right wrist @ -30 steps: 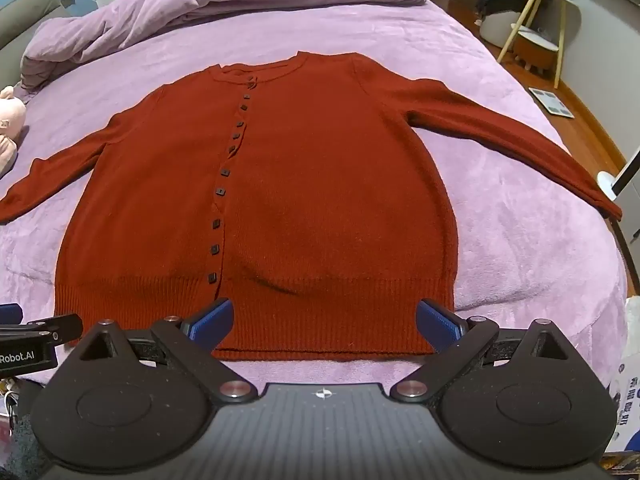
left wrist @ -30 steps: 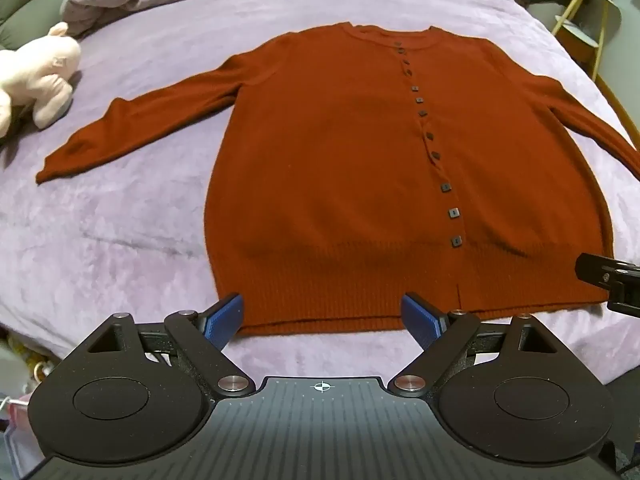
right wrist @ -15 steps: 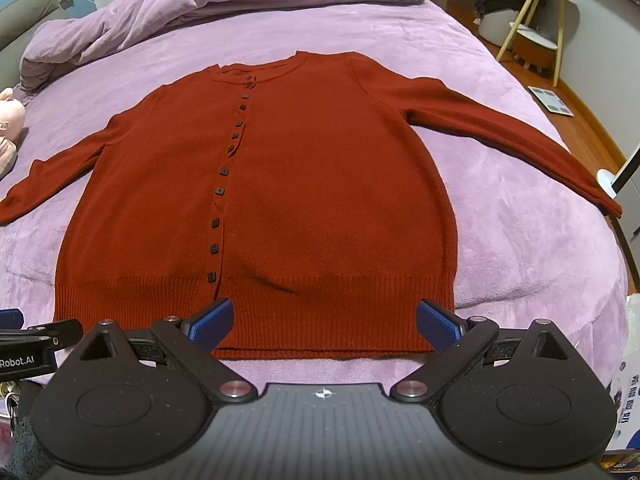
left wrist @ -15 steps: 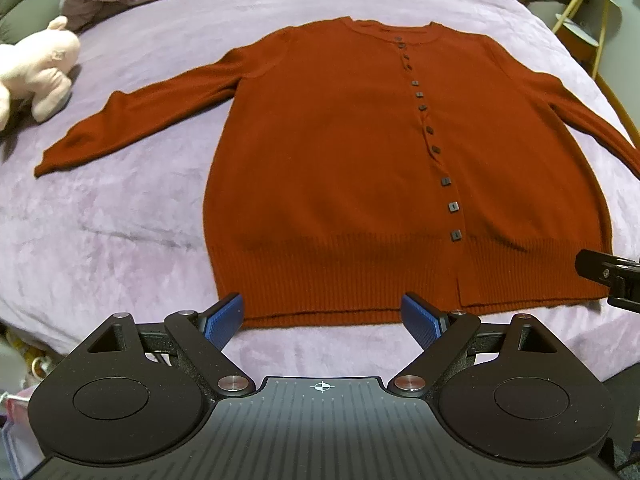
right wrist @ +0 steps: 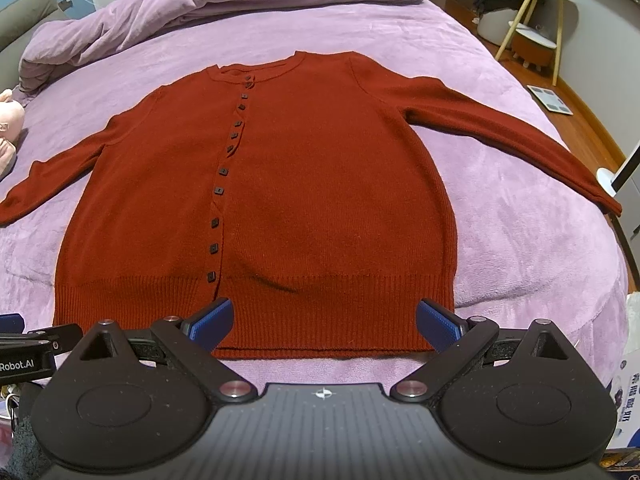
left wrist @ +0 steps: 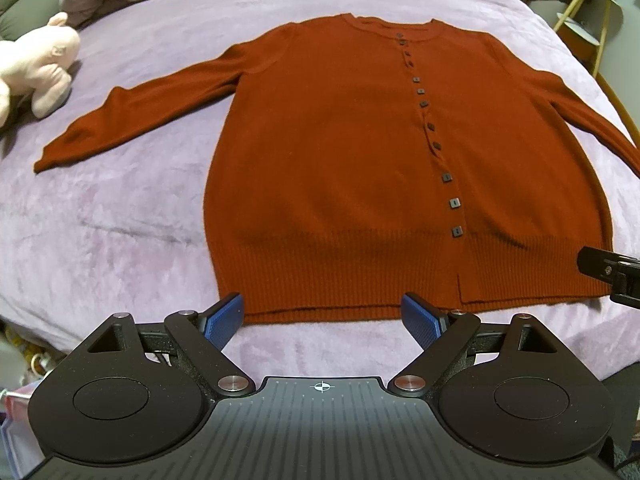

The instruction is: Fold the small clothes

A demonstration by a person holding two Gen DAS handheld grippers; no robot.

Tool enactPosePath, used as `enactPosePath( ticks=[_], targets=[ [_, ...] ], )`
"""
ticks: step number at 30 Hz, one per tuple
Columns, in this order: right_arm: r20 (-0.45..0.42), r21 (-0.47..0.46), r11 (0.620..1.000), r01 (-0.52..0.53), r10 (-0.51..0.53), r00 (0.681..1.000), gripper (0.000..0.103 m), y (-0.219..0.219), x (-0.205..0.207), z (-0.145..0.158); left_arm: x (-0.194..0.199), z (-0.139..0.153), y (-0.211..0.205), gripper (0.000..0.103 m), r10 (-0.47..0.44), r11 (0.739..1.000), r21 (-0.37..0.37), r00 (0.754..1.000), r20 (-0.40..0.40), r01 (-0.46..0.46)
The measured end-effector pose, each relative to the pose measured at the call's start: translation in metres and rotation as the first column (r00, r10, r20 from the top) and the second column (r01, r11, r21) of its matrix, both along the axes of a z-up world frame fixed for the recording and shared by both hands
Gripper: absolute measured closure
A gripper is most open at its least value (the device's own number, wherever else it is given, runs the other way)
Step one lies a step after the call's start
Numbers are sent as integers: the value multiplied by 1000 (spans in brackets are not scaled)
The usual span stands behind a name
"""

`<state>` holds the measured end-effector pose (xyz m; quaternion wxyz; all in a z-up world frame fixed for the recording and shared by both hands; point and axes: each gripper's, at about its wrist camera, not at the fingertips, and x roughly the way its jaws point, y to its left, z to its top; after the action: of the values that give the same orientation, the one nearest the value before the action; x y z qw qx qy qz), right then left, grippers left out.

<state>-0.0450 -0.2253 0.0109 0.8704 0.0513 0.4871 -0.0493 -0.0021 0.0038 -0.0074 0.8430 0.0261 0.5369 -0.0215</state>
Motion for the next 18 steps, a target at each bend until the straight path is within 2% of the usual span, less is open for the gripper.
enactPosePath(
  ticks=[18],
  targets=[
    [3, -4, 1000, 6, -6, 1000, 5, 2, -2, 2, 1, 0, 1, 13, 1, 1000, -10, 1000, -8, -1]
  ],
)
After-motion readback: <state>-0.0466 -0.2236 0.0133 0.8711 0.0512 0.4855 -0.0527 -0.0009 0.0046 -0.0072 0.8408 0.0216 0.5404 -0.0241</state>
